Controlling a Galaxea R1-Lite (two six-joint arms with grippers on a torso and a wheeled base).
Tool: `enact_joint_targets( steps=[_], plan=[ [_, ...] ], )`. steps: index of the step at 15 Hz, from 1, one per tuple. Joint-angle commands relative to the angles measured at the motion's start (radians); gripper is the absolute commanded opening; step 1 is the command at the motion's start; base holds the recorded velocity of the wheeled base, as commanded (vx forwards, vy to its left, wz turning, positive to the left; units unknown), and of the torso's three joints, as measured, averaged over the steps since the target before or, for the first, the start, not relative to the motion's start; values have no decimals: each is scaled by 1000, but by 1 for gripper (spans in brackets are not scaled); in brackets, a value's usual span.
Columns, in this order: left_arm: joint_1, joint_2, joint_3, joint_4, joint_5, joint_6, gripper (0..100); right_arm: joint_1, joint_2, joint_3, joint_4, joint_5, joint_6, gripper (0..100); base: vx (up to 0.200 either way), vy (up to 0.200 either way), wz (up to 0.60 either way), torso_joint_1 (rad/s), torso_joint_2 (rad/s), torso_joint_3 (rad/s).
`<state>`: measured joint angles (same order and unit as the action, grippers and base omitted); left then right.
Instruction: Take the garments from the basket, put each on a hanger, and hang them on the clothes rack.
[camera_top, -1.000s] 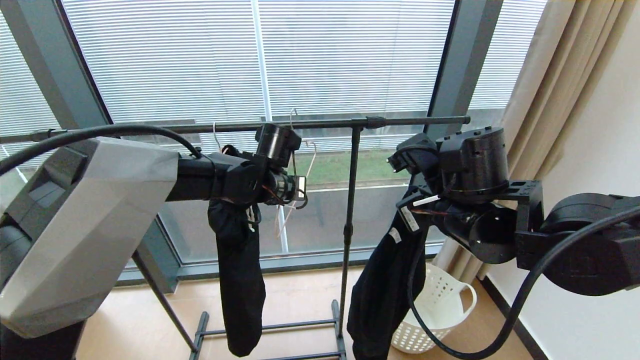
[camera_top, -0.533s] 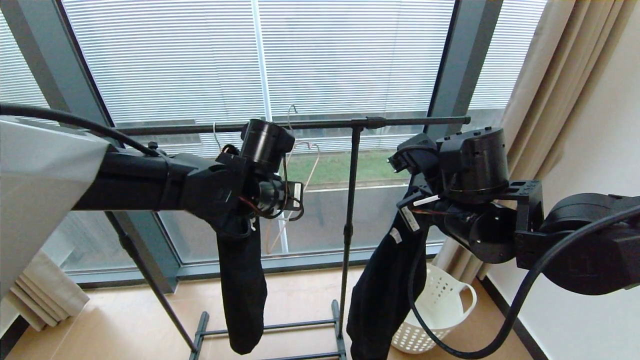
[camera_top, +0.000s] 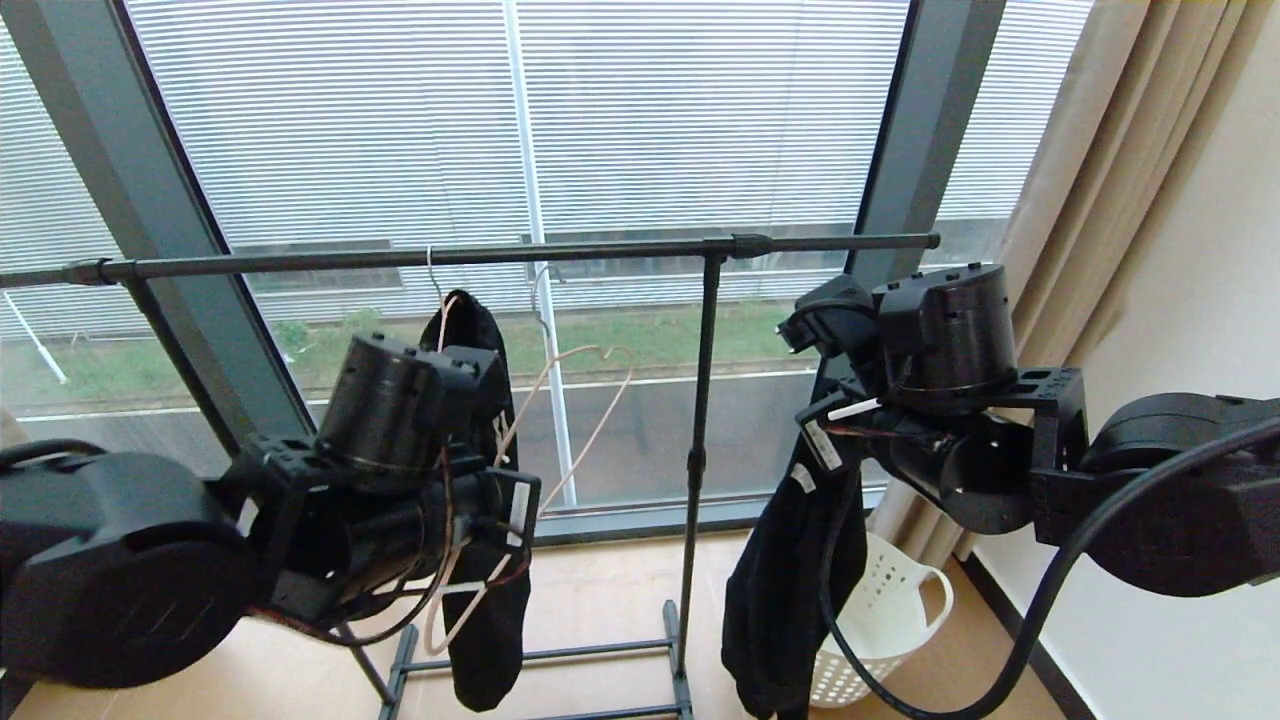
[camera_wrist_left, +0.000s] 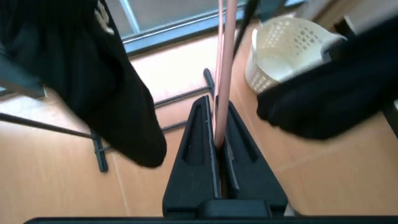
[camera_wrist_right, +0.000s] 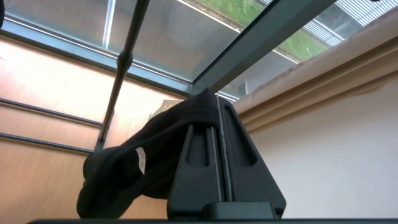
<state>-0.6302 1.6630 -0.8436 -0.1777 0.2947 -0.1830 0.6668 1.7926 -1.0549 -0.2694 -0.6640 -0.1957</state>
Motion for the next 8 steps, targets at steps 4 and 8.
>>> enact_joint_targets(
  steps=[4, 8],
  plan=[
    [-19, -264, 279, -103, -86, 65, 0, -1, -2, 16, -2, 0, -1, 0, 0, 0, 0, 0, 0, 0],
    [-14, -289, 334, -134, -144, 100, 0, -3, 8, 15, -1, -5, -2, 0, 0, 0, 0, 0, 0, 0]
  ],
)
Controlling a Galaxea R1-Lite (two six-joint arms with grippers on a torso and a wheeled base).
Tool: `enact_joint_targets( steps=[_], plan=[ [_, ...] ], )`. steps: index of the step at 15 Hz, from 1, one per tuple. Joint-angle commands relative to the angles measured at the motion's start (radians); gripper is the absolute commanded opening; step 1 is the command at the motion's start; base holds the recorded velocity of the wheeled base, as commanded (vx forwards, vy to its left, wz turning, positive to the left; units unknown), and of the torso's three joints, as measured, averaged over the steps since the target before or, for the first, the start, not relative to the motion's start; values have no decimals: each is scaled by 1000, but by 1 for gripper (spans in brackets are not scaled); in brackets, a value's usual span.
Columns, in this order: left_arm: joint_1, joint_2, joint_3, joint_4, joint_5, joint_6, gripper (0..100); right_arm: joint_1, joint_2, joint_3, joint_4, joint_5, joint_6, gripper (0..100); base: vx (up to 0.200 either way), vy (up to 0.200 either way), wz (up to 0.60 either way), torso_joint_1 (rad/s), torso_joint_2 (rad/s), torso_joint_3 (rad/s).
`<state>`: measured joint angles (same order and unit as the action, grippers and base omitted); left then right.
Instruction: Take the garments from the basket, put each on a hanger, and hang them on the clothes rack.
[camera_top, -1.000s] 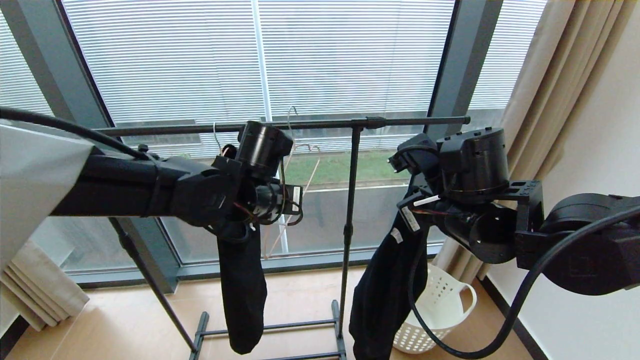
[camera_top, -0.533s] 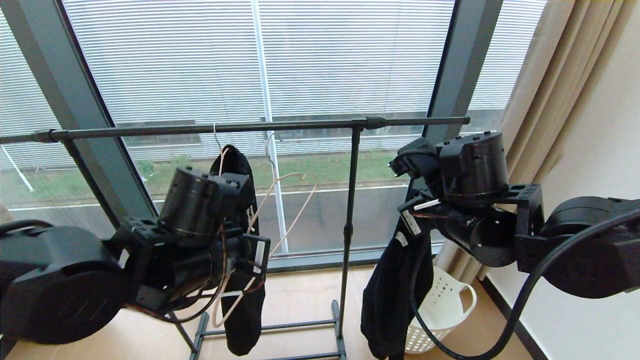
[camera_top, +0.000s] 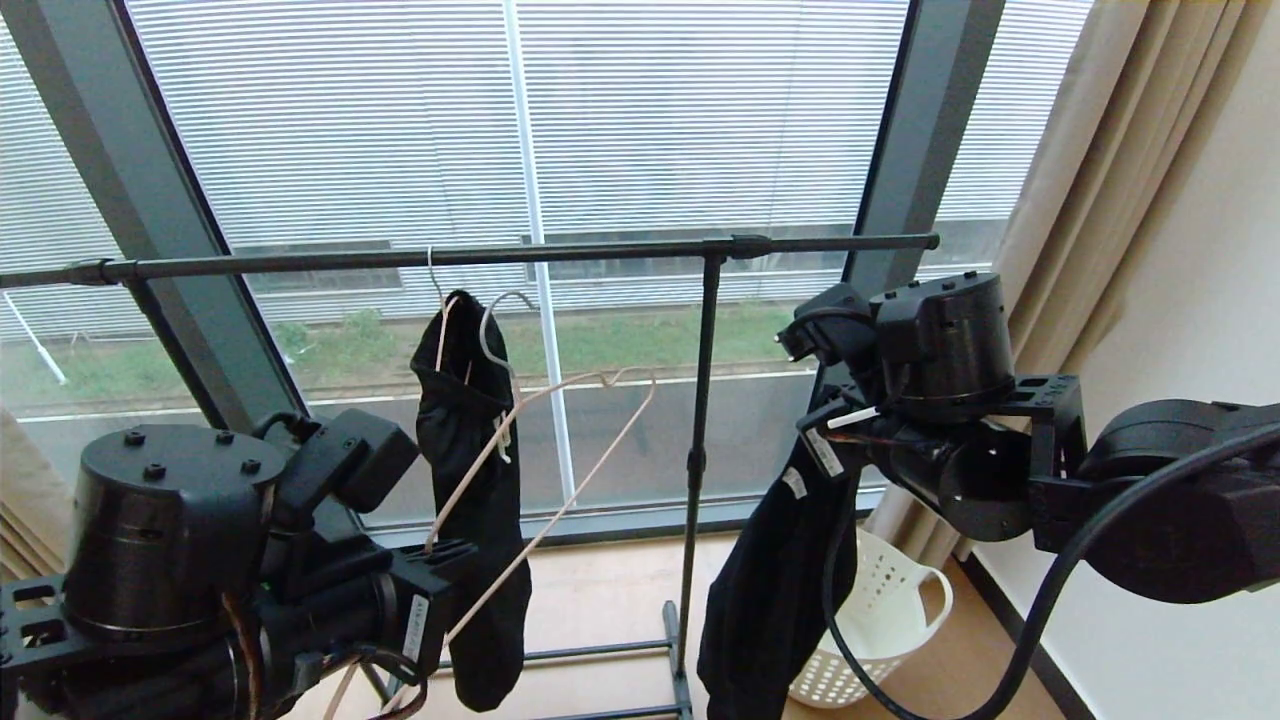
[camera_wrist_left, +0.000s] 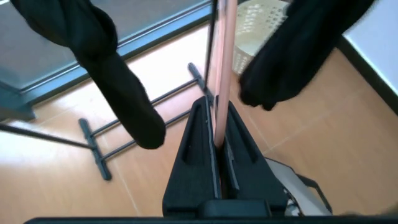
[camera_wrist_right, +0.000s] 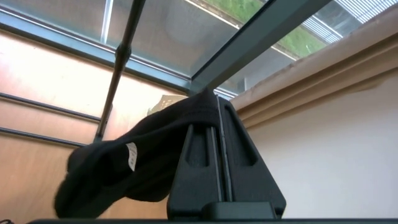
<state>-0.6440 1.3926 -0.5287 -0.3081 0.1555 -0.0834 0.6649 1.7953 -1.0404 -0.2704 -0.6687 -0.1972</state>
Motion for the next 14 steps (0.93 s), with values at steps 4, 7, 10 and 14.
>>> enact_joint_targets(
  steps=[4, 7, 10, 14],
  plan=[
    [30, -10, 47, -28, -73, 42, 0, 1, 75, -4, -99, -86, -1, 0, 0, 0, 0, 0, 0, 0],
    [46, -17, 84, -68, -168, 68, 0, 1, 95, 3, -173, -114, -24, 0, 0, 0, 0, 0, 0, 0],
    [43, -14, 122, -137, -174, 71, 0, 1, 78, 10, -174, -111, -24, 0, 0, 0, 0, 0, 0, 0],
    [40, -17, 197, -206, -255, 171, 0, -1, 84, -6, -197, -97, -24, 0, 0, 0, 0, 0, 0, 0]
  ],
)
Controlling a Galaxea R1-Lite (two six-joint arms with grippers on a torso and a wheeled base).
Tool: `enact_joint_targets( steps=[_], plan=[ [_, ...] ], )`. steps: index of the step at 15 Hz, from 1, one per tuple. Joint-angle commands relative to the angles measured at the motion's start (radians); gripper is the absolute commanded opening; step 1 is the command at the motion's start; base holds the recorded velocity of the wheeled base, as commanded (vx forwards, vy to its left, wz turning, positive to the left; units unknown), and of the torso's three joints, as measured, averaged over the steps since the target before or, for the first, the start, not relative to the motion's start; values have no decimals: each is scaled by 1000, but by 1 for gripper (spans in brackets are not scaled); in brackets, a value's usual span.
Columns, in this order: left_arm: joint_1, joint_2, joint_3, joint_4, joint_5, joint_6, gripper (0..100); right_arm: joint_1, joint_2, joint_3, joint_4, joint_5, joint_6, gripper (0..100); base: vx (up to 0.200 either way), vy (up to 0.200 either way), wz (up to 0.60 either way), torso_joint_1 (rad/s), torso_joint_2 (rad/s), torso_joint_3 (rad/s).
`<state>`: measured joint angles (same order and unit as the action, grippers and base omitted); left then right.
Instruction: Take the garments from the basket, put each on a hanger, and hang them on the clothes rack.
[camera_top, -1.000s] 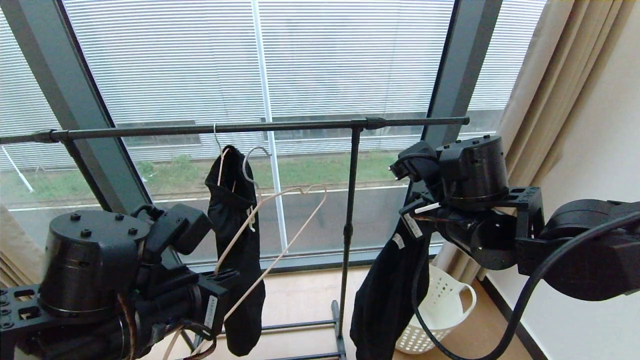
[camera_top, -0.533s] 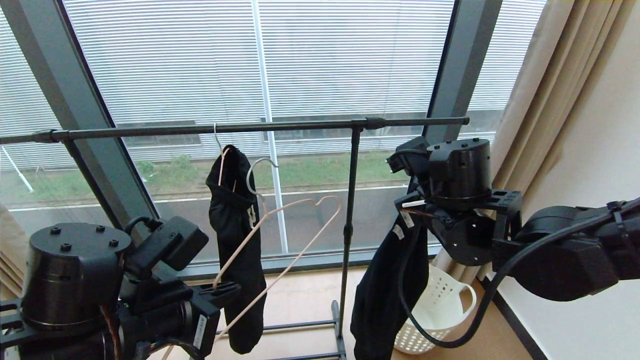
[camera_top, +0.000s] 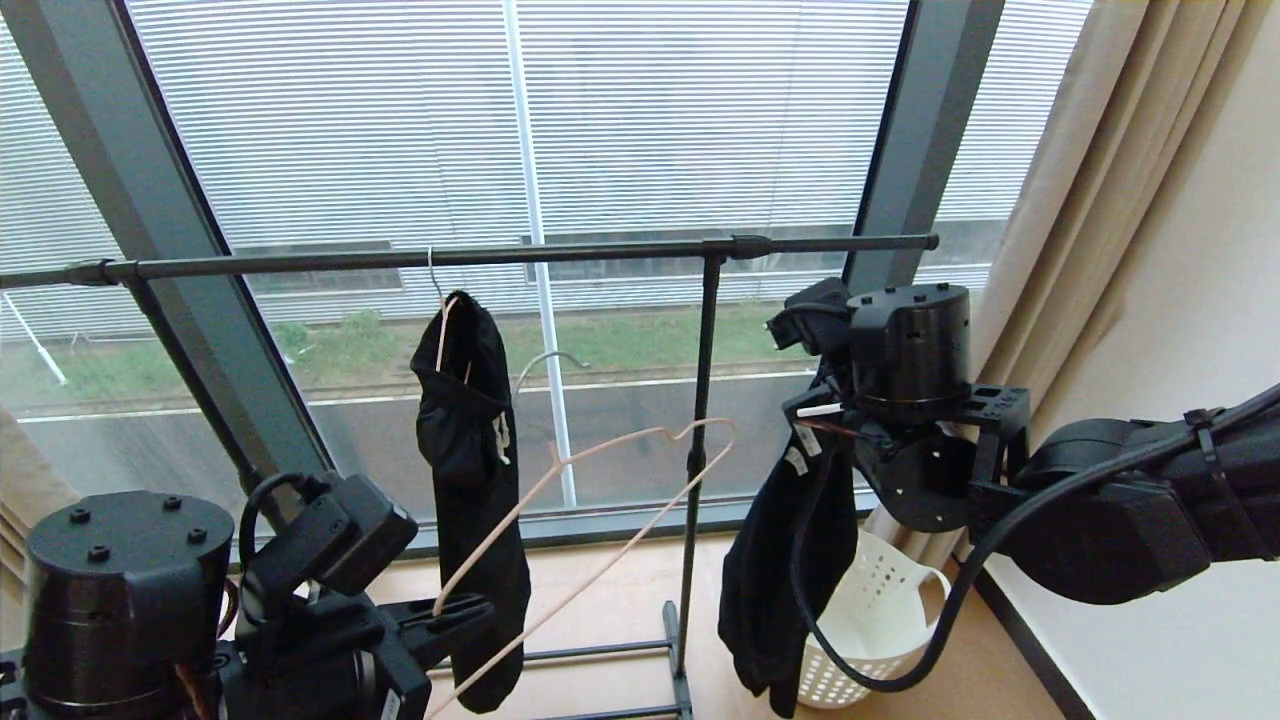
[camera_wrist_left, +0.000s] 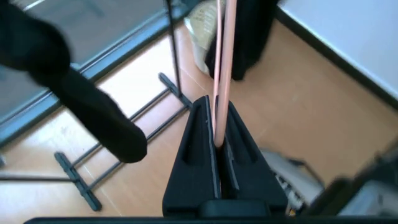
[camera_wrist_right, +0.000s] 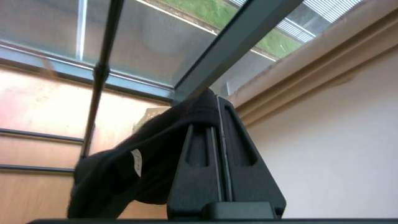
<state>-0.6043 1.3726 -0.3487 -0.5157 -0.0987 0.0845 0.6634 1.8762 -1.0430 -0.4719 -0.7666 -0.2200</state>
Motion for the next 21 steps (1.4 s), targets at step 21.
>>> enact_joint_targets(
  steps=[21],
  plan=[
    [-71, 72, 39, -171, -53, -65, 0, 64, 17, 8, -25, 4, 8, 0, 0, 0, 0, 0, 0, 0]
  ],
)
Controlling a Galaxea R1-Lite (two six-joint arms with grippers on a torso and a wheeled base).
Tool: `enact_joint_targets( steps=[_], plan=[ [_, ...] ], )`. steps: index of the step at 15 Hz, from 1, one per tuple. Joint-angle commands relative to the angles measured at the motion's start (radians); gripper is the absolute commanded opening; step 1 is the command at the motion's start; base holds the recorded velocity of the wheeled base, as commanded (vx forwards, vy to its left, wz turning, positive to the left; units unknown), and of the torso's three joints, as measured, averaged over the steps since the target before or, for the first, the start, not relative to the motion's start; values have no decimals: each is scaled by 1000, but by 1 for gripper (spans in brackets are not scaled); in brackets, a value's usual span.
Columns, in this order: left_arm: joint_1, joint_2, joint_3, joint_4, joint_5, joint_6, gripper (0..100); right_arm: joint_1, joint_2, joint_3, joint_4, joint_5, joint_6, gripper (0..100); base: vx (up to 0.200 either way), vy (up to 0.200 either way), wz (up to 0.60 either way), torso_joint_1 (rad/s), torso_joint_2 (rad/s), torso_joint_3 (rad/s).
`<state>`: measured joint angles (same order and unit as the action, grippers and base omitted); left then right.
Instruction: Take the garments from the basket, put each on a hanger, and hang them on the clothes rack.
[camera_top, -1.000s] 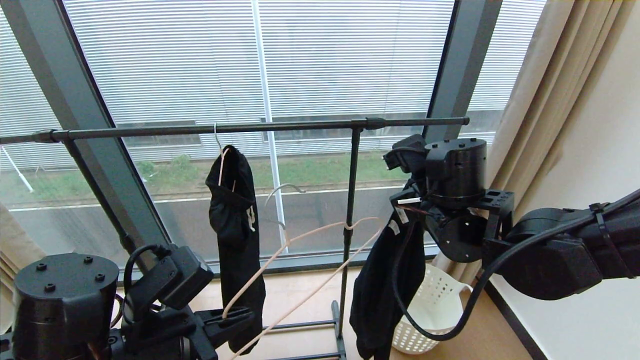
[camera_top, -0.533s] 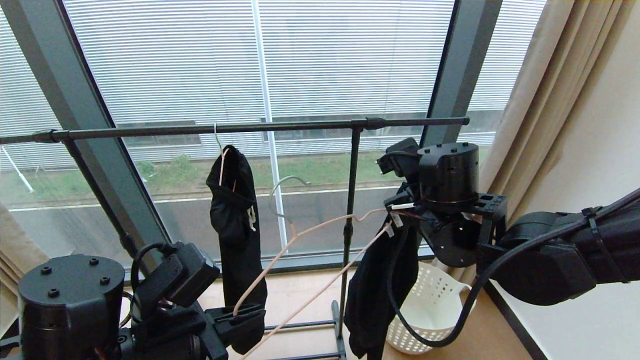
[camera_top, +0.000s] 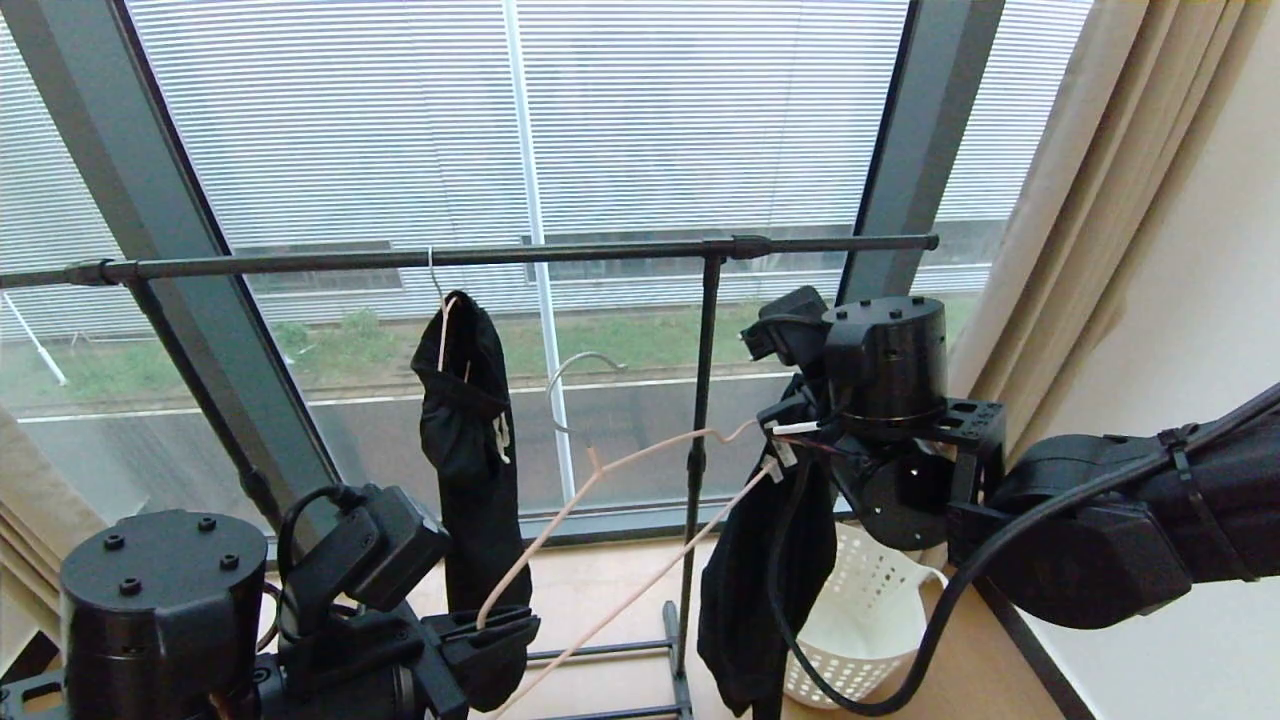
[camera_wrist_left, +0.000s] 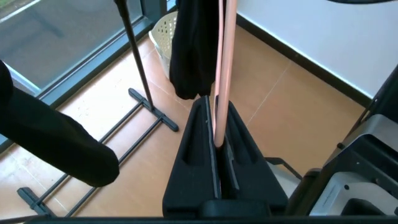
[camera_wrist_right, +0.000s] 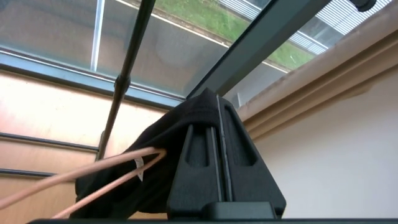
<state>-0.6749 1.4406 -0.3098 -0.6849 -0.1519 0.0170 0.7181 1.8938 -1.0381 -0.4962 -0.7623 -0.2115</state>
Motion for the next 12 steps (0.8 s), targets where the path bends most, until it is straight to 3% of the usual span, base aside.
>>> enact_joint_targets(
  steps=[1, 4, 12],
  plan=[
    [0, 4, 0, -8, 0, -8, 0, 12, -2, 6, -1, 0, 0, 0, 0, 0, 0, 0, 0, 0],
    [0, 14, 0, -25, 0, -46, 0, 29, -4, 21, -1, 1, 1, 0, 0, 0, 0, 0, 0, 0],
    [-26, 12, 12, -25, 0, -46, 0, 113, -36, 47, -2, 58, 38, 0, 0, 0, 0, 0, 0, 0]
  ],
)
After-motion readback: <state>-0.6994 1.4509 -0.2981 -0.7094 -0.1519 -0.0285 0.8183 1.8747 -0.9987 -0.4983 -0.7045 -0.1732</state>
